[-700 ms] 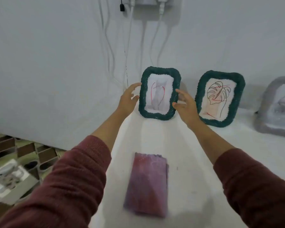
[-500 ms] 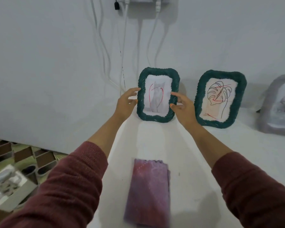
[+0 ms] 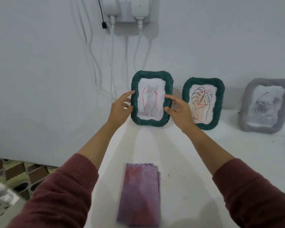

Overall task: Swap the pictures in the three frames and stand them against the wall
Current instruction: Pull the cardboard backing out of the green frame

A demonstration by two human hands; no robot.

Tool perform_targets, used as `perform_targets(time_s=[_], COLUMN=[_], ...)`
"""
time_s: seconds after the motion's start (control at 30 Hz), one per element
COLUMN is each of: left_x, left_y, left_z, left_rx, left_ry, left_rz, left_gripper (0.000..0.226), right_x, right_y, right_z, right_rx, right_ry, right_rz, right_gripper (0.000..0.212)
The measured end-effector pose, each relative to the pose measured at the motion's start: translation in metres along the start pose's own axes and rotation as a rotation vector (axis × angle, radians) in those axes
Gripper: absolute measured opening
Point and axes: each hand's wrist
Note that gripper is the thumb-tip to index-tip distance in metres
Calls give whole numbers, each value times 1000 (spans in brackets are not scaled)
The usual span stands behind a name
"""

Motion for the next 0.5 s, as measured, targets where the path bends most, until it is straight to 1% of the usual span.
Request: perform_targets(time_s=[0.07, 0.2, 0.3, 0.4, 0.5], left_x=[15, 30, 64, 92, 117], left_y=[0, 2, 24, 55, 86], left_z=[-3, -11, -38, -73, -106], left_rx=[-1, 2, -30, -112, -213], left_ry=[17, 26, 34, -36, -123], left_rz=[-14, -47, -89, -136, -169], left_gripper=[52, 50, 47, 47, 46], right_x=[-8, -21, -33, -40, -52], right_y=[-13, -29, -79, -134, -182], right_z=[-2, -7, -29, -53, -70], right_rx=[-12, -26, 15, 25, 56], right_ry=[-23, 17, 28, 69, 119], right_rz=[-11, 46, 106, 88, 25], right_gripper=[43, 43, 46, 47, 40])
Point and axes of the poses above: each hand's wrist, its own z-axis towards the middle knuckle, its own y-axis out of the palm, x = y × z, and after that the axes turned 7 degrees about x, right-handed
